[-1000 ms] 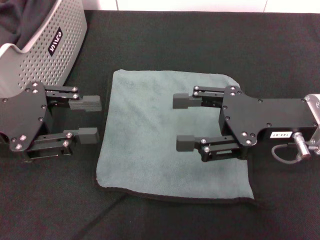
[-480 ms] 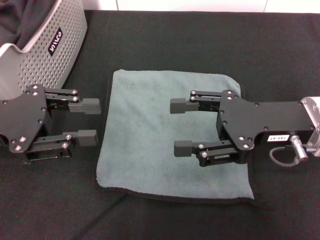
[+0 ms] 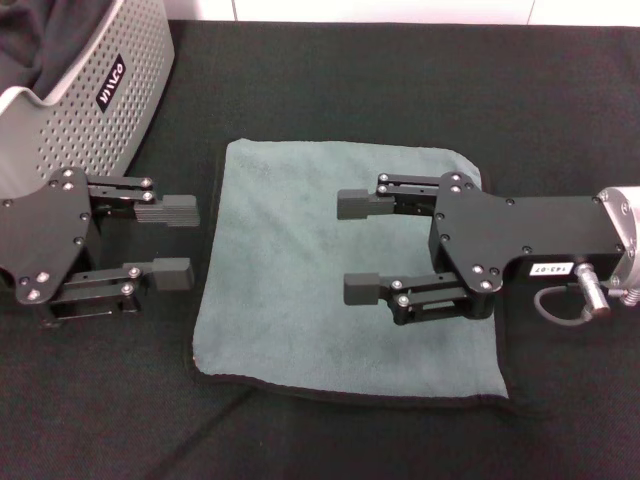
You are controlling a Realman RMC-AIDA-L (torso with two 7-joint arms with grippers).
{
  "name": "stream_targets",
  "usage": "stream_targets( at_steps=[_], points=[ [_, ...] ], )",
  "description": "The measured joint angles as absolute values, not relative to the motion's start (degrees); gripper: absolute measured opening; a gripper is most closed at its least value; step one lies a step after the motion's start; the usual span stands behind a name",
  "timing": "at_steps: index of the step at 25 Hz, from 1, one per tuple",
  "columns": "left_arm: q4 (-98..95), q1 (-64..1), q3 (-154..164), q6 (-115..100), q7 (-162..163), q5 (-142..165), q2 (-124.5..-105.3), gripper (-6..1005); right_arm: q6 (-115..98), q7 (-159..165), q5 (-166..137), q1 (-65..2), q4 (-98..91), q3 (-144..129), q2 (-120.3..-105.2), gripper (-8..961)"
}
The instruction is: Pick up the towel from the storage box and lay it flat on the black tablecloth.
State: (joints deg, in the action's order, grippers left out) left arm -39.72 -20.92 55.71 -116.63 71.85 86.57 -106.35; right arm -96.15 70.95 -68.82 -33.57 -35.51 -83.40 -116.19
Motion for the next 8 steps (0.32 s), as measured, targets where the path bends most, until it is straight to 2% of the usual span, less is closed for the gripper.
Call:
stream_targets(
  at_steps=[8],
  points=[
    [-38.58,-20.95,55.63,-116.62,71.39,86.65,-105.52,502,-95.50,70.91,-68.81,-36.02,-33.79,-83.72,-116.18,759]
  ],
)
